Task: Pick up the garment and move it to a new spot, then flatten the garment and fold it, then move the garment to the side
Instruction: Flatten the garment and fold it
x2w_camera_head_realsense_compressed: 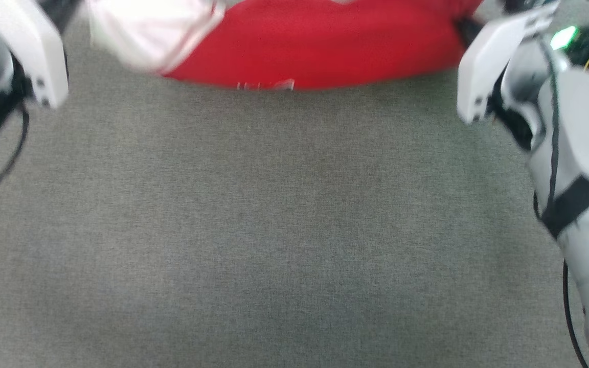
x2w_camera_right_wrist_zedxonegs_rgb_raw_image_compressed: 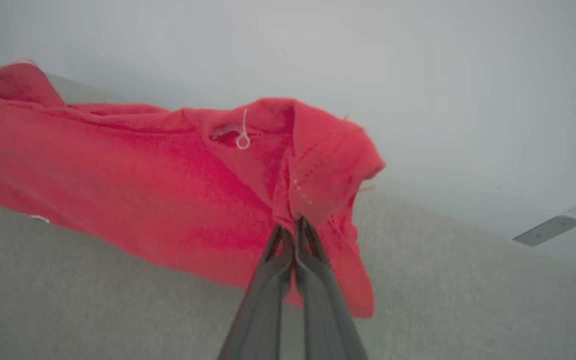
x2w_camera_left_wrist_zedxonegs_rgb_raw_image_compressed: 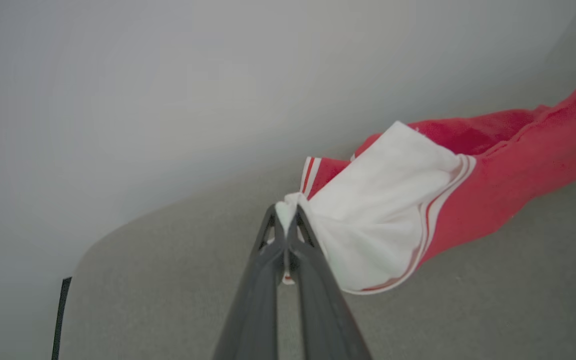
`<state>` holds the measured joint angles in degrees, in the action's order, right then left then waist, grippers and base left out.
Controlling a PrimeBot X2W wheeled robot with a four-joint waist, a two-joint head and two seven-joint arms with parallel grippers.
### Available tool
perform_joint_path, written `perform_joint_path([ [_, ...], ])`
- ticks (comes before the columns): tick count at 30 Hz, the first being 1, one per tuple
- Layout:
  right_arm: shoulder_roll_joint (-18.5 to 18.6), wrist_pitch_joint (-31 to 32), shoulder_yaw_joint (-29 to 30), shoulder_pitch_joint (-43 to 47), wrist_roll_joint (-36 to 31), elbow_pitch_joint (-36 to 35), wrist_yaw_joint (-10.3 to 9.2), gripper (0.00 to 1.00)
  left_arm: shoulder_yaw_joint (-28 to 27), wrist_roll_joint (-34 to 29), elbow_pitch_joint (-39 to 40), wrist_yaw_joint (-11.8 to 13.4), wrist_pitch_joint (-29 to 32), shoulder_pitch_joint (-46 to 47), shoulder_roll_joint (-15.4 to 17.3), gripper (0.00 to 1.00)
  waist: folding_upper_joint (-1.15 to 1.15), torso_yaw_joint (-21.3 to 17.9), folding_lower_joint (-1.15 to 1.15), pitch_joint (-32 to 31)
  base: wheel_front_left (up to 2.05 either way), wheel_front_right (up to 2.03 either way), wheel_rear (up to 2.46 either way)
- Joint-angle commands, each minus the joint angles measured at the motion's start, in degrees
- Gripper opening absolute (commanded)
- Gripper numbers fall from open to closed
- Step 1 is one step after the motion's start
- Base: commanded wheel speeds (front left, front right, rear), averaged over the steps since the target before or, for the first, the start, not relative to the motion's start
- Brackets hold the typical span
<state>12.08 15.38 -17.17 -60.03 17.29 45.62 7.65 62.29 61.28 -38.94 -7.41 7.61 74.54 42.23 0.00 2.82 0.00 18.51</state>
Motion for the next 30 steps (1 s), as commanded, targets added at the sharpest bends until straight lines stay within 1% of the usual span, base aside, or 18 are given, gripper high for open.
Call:
perform_joint_path([
  [1, 1.2, 2.4, -1.5, 3.1, 3.1, -2.3, -0.3, 0.0, 0.6, 1.6, 2.3, 0.0, 1.3, -2.6, 0.9, 0.0, 0.0, 0.2, 0.0, -0.5, 0.0, 0.0, 0.0],
  [2, 2.2, 4.1, -2.3, 5.2, 5.5, -4.4, -0.3, 0.0, 1.1, 2.8, 3.9, 0.0, 2.7, -4.5, 1.8, 0.0, 0.0, 0.3, 0.0, -0.8, 0.0, 0.0, 0.0],
  [3, 2.2, 4.1, -2.3, 5.2, 5.5, -4.4, -0.3, 0.0, 1.1, 2.8, 3.9, 0.0, 2.7, -4.5, 1.8, 0.0, 0.0, 0.3, 0.0, -0.8, 0.0, 0.0, 0.0],
  [4, 3.4, 5.6, -3.1, 7.1, 7.2, -6.9, -0.3, 0.0, 1.6, 3.5, 5.5, 0.0, 3.8, -6.1, 2.9, 0.0, 0.0, 0.3, 0.0, -1.0, 0.0, 0.0, 0.0],
  [5, 5.5, 9.1, -4.9, 11.9, 10.9, -12.0, -0.29, 0.0, 2.3, 5.5, 9.2, 1.2, 5.9, -9.6, 4.9, 0.0, 0.0, 0.5, 0.0, -1.6, 0.0, 0.0, 0.0],
  [6, 6.8, 10.5, -5.2, 14.1, 12.2, -14.7, -0.29, 0.0, 2.8, 6.4, 11.4, 2.2, 7.2, -11.5, 5.8, 0.0, 0.0, 0.5, 0.0, -1.8, 0.0, 0.0, 0.0],
  [9, 10.6, 14.5, -5.7, 21.4, 15.5, -22.1, -0.29, 0.0, 4.0, 9.1, 18.9, 6.5, 10.3, -16.7, 9.1, 0.0, 0.0, 0.7, 0.0, -2.3, 0.0, 0.0, 0.0],
  [12, 13.1, 17.9, -5.1, 28.5, 17.6, -28.7, -0.28, 0.0, 5.4, 11.7, 27.6, 11.5, 13.1, -22.2, 12.6, 0.0, 0.0, 0.7, 0.0, -2.7, 0.0, 0.0, 0.0],
  [14, 14.2, 19.7, -4.1, 32.7, 18.7, -32.3, -0.22, 0.0, 6.4, 12.9, 33.4, 14.9, 14.7, -25.3, 14.9, 0.0, 0.0, 0.8, 0.0, -3.0, 0.0, 0.0, 0.0],
  [17, 15.4, 22.5, -3.2, 39.0, 19.6, -37.3, -0.21, 0.0, 7.5, 14.7, 41.1, 19.0, 15.4, -29.8, 17.5, 0.0, 0.0, 0.9, 0.0, -3.2, 0.0, 0.0, 0.0],
  [21, 16.9, 26.5, -1.8, 46.1, 21.3, -42.8, -0.17, 0.0, 8.8, 16.9, 47.4, 22.9, 16.1, -35.4, 19.4, 0.0, 0.0, 1.1, 0.0, -3.6, 0.0, 0.0, 0.0],
  [25, 18.3, 30.0, -0.5, 52.3, 23.2, -47.3, -0.17, 0.0, 9.6, 19.0, 50.8, 25.7, 17.3, -39.6, 20.4, 0.0, 0.0, 1.3, 0.0, -4.1, 0.0, 0.0, 0.0],
  [27, 19.6, 31.4, 0.0, 54.8, 24.1, -49.3, -0.17, 0.0, 9.8, 19.7, 52.1, 27.0, 18.4, -41.0, 21.1, 0.0, 0.0, 1.3, 0.0, -4.4, 0.0, 0.0, 0.0],
  [30, 20.5, 33.7, 0.9, 58.4, 25.8, -51.8, -0.17, 0.0, 10.1, 20.4, 53.6, 28.8, 20.4, -42.5, 22.3, 0.0, 0.0, 1.5, 0.0, -4.7, 0.0, 0.0, 0.0],
])
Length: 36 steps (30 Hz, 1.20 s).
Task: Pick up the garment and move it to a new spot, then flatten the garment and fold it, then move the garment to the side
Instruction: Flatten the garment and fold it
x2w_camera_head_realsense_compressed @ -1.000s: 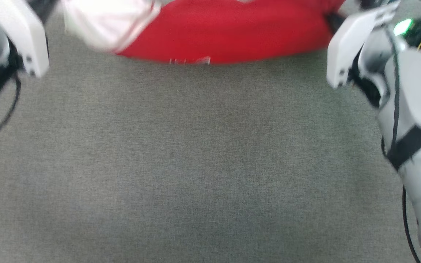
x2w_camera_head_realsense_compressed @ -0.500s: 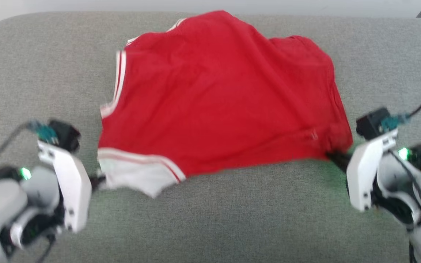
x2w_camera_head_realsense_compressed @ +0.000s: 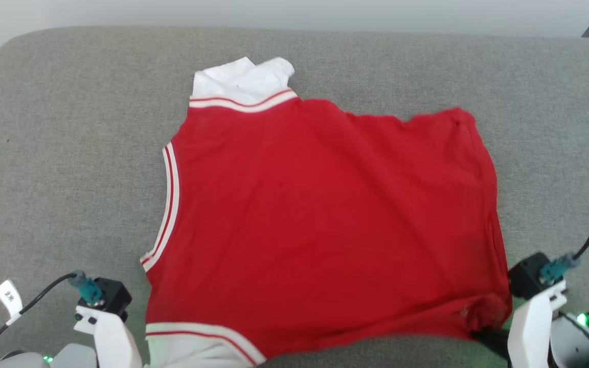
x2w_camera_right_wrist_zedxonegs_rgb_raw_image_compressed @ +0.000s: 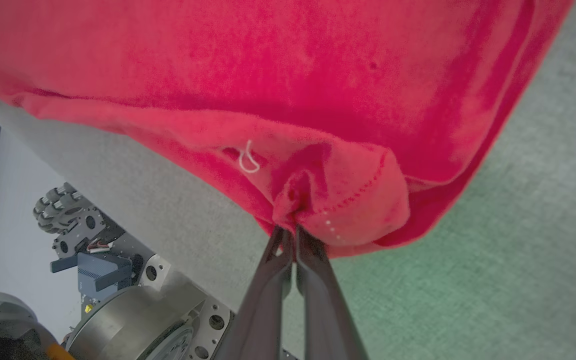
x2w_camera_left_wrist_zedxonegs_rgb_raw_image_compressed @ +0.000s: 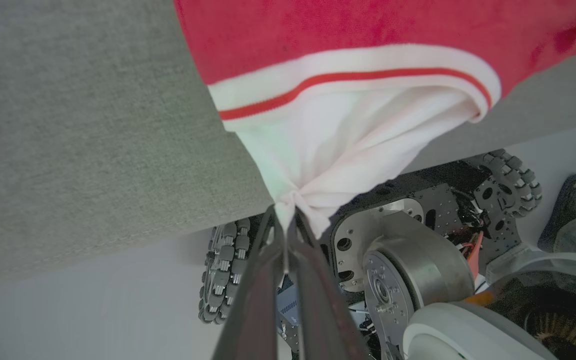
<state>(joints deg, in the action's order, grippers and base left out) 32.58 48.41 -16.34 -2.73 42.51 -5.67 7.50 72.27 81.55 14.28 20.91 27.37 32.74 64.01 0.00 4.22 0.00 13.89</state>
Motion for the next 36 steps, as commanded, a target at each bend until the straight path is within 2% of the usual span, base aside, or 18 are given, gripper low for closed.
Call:
perform_joint_path([
  [1, 0.3, 1.5, 0.4, 2.1, 1.0, -1.4, -0.02, 0.0, 0.2, 0.3, 0.8, 1.1, 1.2, -1.0, 1.0, 0.0, 0.0, 0.1, 0.0, -0.2, 0.0, 0.0, 0.0],
  [4, 0.9, 2.4, 1.8, 4.1, 1.9, -3.9, -0.02, 0.0, -0.8, 0.4, 2.1, 1.8, 0.7, -0.5, 1.9, 0.0, 0.0, -0.1, 0.0, -0.4, 0.0, 0.0, 0.0],
  [9, -0.5, 1.2, 5.3, 5.3, 1.9, -7.1, -0.02, 0.0, -3.5, -2.4, 3.5, 2.3, -0.9, 3.4, 4.3, 0.0, 0.0, -0.3, 0.0, -0.9, 0.0, 0.0, 0.0],
  [13, -2.7, 0.7, 8.6, 3.4, -0.3, -8.9, -0.02, 0.0, -6.1, -7.0, 3.8, 0.8, -1.5, 8.9, 5.5, 0.0, 0.0, -0.5, 0.0, -0.8, 0.0, 0.0, 0.0],
  [15, -4.4, 0.3, 10.7, 0.9, -2.6, -9.4, -0.02, 0.0, -7.8, -10.7, 1.9, -1.4, -1.0, 13.7, 4.8, 0.0, 0.0, -0.7, 0.0, 0.0, 0.0, 0.0, 0.0],
  [16, -4.4, 0.3, 10.7, 0.9, -2.6, -9.4, -0.02, 0.0, -7.8, -10.7, 1.9, -1.4, -1.0, 13.7, 4.8, 0.0, 0.0, -0.7, 0.0, 0.0, 0.0, 0.0, 0.0],
  [19, -5.9, -0.4, 11.6, -2.9, -5.2, -8.3, -0.02, 0.0, -8.8, -14.0, -2.2, -4.5, -0.6, 18.4, 2.4, 0.0, 0.0, -1.0, 0.0, 1.1, 0.0, 0.0, 0.0],
  [24, -8.6, -1.9, 10.4, -9.8, -8.5, -3.8, -0.02, 0.0, -8.4, -17.3, -12.5, -10.9, 0.3, 24.1, -4.1, 0.0, 0.0, -1.5, 0.0, 3.2, 0.0, 0.0, 0.0],
  [30, -10.1, -4.8, 7.2, -16.4, -11.9, 4.3, -0.02, 0.0, -7.2, -17.0, -26.9, -17.6, 0.4, 26.8, -12.4, 0.0, 0.0, -2.0, 0.0, 5.5, 0.0, 0.0, 0.0],
  [36, -11.8, -6.4, 4.3, -20.6, -12.9, 11.1, -0.02, 0.0, -5.4, -15.6, -39.4, -22.7, 2.0, 27.2, -18.5, 0.0, 0.0, -2.7, 0.0, 7.0, 0.0, 0.0, 0.0],
])
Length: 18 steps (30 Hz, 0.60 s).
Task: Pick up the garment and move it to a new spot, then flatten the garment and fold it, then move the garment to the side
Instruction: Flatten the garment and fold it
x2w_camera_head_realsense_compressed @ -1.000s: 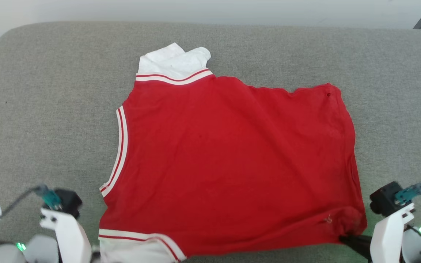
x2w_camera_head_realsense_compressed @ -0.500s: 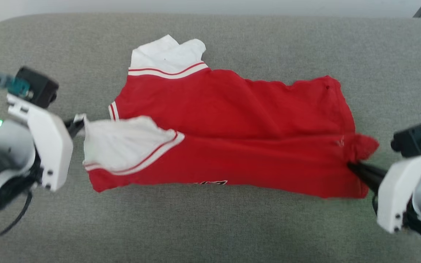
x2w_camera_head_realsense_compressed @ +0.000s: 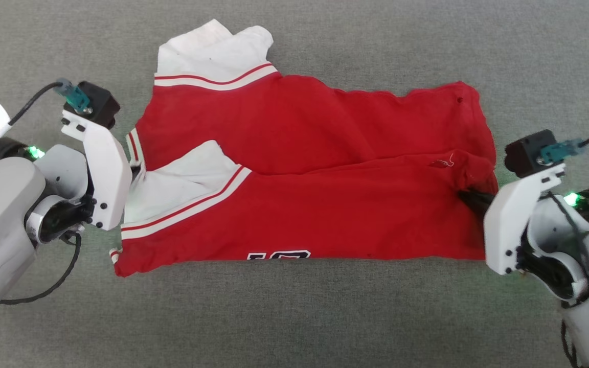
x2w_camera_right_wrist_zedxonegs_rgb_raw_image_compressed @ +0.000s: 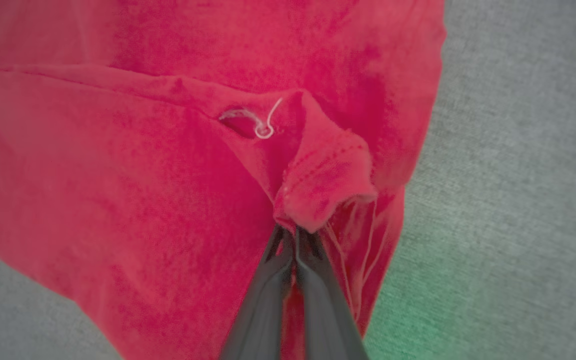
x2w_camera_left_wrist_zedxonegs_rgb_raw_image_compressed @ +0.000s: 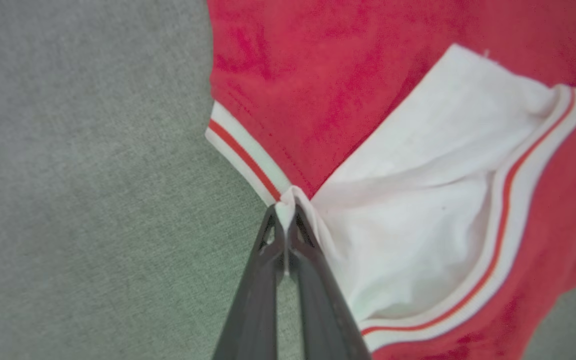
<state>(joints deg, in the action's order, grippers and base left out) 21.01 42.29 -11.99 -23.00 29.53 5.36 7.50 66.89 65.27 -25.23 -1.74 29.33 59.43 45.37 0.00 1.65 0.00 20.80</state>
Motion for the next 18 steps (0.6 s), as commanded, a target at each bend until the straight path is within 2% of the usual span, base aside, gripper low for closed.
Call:
perform_joint_path([
  [1, -0.3, -0.4, -0.6, -0.9, -0.3, 0.8, -0.02, 0.0, 0.2, 1.1, -1.8, -0.6, 0.6, 0.4, -0.5, 0.0, 0.0, -0.3, 0.0, 0.3, 0.0, 0.0, 0.0],
  [2, -0.4, -0.6, -1.0, -1.4, -0.4, 1.5, -0.02, 0.0, 0.4, 1.4, -3.5, -1.1, 1.1, 0.4, -1.2, 0.0, 0.0, -0.4, 0.0, 0.4, 0.0, 0.0, 0.0],
  [3, -0.7, -1.1, -1.3, -1.8, -0.5, 2.0, -0.02, 0.06, 0.2, 1.8, -5.2, -1.4, 1.4, 0.3, -1.8, 0.05, 0.0, -0.5, 0.0, 0.5, 0.0, 0.0, 0.0],
  [4, -1.1, -1.6, -1.3, -2.2, -0.4, 2.4, -0.02, 0.22, 0.2, 2.2, -6.7, -1.6, 1.7, 0.3, -2.3, 0.25, 0.0, -0.6, 0.0, 0.6, 0.0, 0.0, 0.0],
  [5, -1.2, -2.3, -1.4, -2.5, -0.6, 2.6, -0.02, 0.45, 0.1, 2.5, -7.9, -1.6, 1.9, 0.4, -2.5, 0.36, 0.0, -0.6, 0.0, 0.6, 0.0, 0.0, 0.0],
  [6, -1.2, -2.8, -1.6, -2.8, -0.5, 2.6, -0.02, 0.79, -0.4, 3.1, -8.9, -1.6, 1.4, 0.7, -2.7, 0.59, 0.0, -0.6, 0.0, 0.6, 0.0, 0.0, 0.0],
  [7, -1.3, -3.5, -1.6, -2.9, -0.3, 2.4, -0.02, 1.0, -1.2, 3.6, -9.5, -1.5, 0.8, 1.0, -2.7, 0.95, 0.0, -0.6, 0.0, 0.6, 0.0, 0.0, 0.0],
  [8, -1.1, -4.0, -1.2, -2.8, -0.3, 2.1, -0.02, 1.0, -1.4, 3.9, -9.7, -1.6, 0.7, 1.3, -2.6, 1.0, 0.0, -0.6, 0.0, 0.5, 0.0, 0.0, 0.0],
  [11, -1.0, -6.1, 0.3, -2.0, -1.0, 0.6, -0.02, 1.0, -2.2, 4.6, -9.5, -1.0, 1.0, 1.5, -1.5, 1.0, 0.0, -0.4, 0.0, 0.1, 0.0, 0.0, 0.0],
  [15, -1.6, -8.8, 3.4, 0.1, -2.1, -2.7, -0.02, 1.0, -2.9, 4.7, -5.7, 1.0, 1.6, 1.2, 1.6, 1.0, 0.0, -0.1, 0.0, -0.6, 0.0, 0.0, 0.0],
  [18, -2.7, -10.9, 6.4, 2.2, -3.3, -5.8, -0.02, 1.0, -3.5, 5.5, -0.5, 3.7, 2.3, -0.2, 4.8, 1.0, 0.0, 0.2, 0.0, -1.1, 0.0, 0.0, 0.0],
])
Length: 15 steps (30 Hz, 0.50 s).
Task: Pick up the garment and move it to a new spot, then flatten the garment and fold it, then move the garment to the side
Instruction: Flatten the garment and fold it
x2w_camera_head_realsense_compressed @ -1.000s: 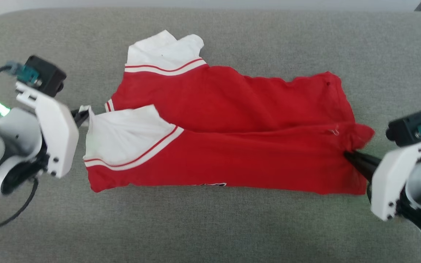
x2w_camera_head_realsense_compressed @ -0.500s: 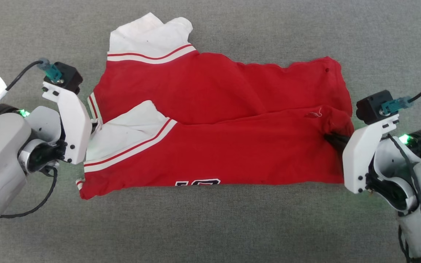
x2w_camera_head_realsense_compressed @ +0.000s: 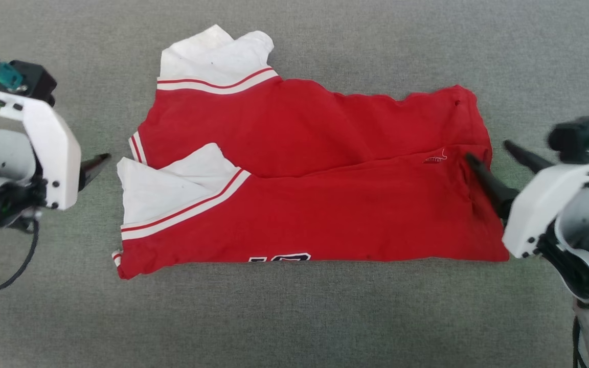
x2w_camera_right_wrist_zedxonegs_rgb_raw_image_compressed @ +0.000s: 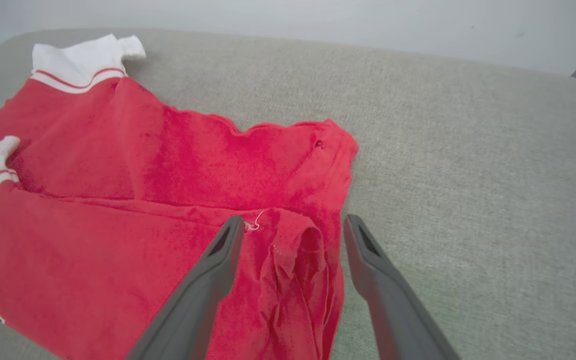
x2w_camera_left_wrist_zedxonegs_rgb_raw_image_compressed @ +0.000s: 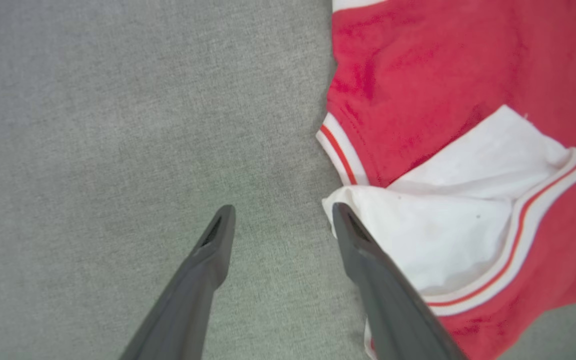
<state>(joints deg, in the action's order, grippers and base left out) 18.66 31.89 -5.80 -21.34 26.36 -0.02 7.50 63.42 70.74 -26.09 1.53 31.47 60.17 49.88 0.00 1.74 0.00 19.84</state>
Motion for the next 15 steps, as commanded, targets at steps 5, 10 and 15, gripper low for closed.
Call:
perform_joint_path([
  [5, -4.0, -5.2, 5.3, 4.3, -3.7, -6.4, -0.01, 1.0, -1.4, 2.4, 12.1, 6.4, 0.8, -3.9, 6.1, 1.0, 0.0, 0.0, 0.0, -0.7, 0.0, 0.0, 0.0],
  [10, -7.0, -9.0, 7.6, 6.8, -6.3, -10.1, -0.01, 1.0, -1.7, 5.5, 22.3, 11.9, 1.3, -8.3, 10.2, 1.0, 0.0, -0.6, 0.0, -0.8, 0.0, 0.0, 0.0],
  [15, -10.0, -12.3, 10.0, 9.2, -9.5, -13.2, -0.01, 1.0, -1.1, 8.1, 32.1, 18.2, 1.5, -13.3, 14.0, 1.0, 0.0, -1.9, 0.0, -0.4, 0.0, 0.0, 0.0],
])
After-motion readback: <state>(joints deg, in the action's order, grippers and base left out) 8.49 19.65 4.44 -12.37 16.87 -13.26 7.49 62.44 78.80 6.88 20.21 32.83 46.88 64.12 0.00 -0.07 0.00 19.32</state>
